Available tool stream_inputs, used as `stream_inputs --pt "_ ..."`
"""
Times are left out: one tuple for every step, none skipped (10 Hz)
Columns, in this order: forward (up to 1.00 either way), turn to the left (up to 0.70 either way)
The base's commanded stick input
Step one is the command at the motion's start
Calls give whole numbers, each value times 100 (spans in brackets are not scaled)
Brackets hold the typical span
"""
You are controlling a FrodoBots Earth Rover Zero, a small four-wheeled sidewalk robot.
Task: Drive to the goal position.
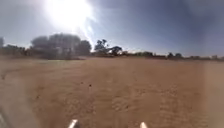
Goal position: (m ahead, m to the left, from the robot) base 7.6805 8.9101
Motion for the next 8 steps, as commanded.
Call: stream_inputs --pt "70 0" --pt "70 0" --pt "70 0" --pt "70 0" --pt "70 0" --pt "70 0" --pt "70 0" --pt "70 0"
